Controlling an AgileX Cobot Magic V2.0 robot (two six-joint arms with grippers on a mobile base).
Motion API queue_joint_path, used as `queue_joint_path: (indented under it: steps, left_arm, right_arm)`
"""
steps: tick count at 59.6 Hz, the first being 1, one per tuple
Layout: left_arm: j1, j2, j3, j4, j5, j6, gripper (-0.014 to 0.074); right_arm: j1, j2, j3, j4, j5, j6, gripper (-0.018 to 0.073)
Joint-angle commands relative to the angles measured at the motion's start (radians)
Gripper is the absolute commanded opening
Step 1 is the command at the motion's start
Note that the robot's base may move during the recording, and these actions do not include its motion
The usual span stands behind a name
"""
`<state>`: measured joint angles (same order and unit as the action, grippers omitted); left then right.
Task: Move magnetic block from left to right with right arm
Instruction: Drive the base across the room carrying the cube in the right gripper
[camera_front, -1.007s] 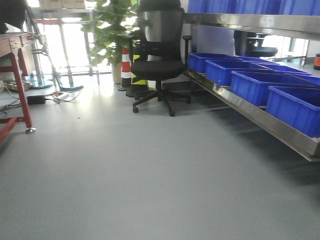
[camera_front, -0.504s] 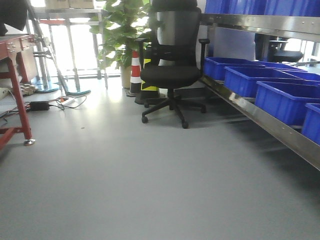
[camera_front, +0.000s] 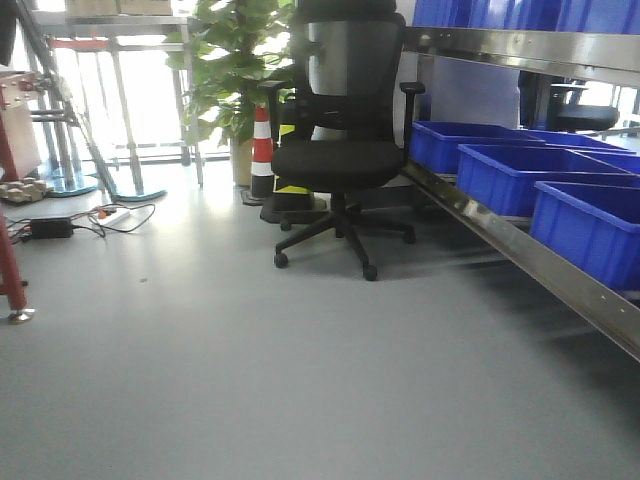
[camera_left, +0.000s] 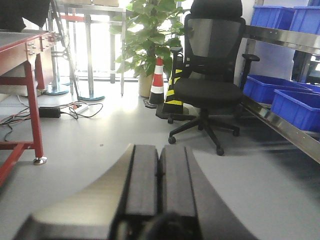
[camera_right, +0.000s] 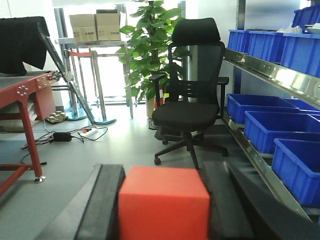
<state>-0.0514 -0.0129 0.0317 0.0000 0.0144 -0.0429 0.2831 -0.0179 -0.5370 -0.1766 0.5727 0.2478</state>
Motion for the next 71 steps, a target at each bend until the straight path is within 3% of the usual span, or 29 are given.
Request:
queue_joint_path:
  steps: [1,71]
  left_arm:
    - [-0.001,-0.015,0.010,0.000,-0.090,-0.004,-0.0116]
    - [0.000,-0.013,0.010,0.000,-0.090,-0.004,-0.0116]
  right_arm:
    - [-0.004,-0.003,-0.026,-0.011,-0.092,-0.008,0.0150]
    - [-0.004,-0.003,-0.026,-0.011,-0.092,-0.008,0.0150]
